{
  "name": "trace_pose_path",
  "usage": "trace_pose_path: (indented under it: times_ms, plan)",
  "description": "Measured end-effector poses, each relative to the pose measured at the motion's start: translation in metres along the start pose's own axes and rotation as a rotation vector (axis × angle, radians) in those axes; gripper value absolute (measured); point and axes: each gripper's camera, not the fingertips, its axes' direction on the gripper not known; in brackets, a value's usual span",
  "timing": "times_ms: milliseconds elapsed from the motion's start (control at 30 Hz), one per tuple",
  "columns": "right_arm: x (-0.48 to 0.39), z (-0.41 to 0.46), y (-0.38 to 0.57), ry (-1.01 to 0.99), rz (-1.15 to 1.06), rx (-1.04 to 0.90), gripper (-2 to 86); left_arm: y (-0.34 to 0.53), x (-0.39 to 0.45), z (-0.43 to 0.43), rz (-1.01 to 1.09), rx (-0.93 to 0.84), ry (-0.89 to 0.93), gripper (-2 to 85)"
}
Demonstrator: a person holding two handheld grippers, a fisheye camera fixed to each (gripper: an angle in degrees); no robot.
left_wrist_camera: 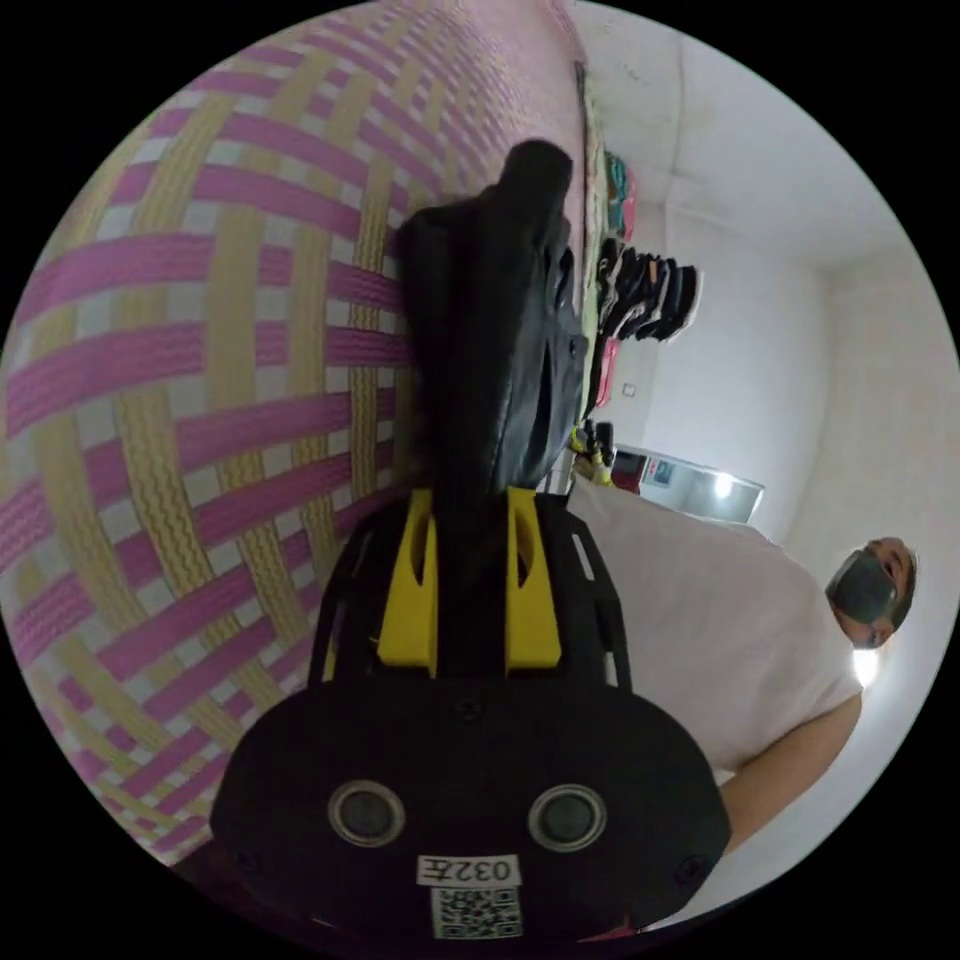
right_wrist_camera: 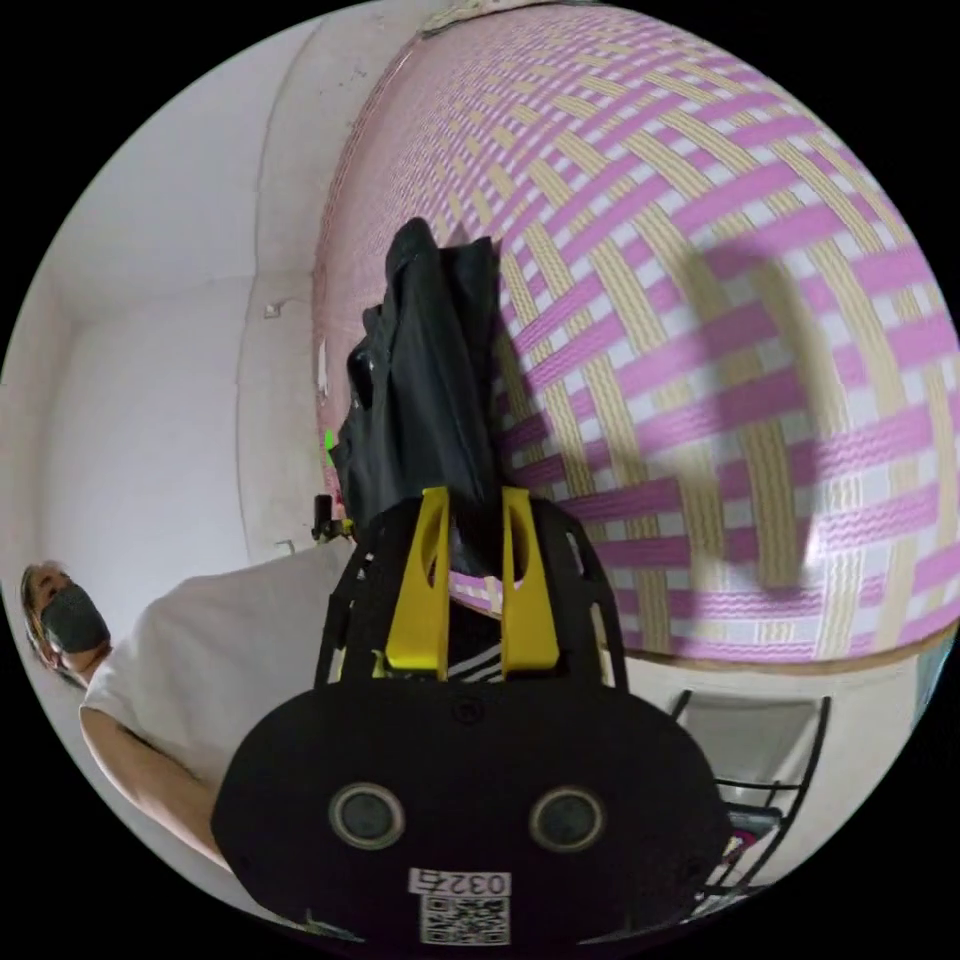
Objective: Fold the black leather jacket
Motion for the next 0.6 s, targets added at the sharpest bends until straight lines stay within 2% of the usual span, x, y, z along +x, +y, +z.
trace_pose_path:
  times_ms: [67,133,233,500,600]
  plan:
    - [0.001,-0.007,0.007,-0.057,0.002,0.058,10.8,0.002,0.005,-0.010,0.027,0.102,-0.012,7.0]
    - [0.001,-0.018,0.015,-0.024,0.013,0.112,11.5,0.000,0.009,-0.025,0.042,0.216,-0.057,7.9]
    - [0.008,-0.024,0.024,-0.023,0.033,0.125,12.6,-0.011,0.004,-0.035,0.040,0.282,-0.072,9.5]
    - [0.008,-0.035,0.043,-0.121,0.041,0.172,14.3,-0.066,0.005,-0.024,0.122,0.265,-0.046,11.4]
    - [0.001,-0.060,0.054,-0.002,0.033,0.214,14.0,-0.087,0.011,-0.021,0.134,0.259,-0.066,11.9]
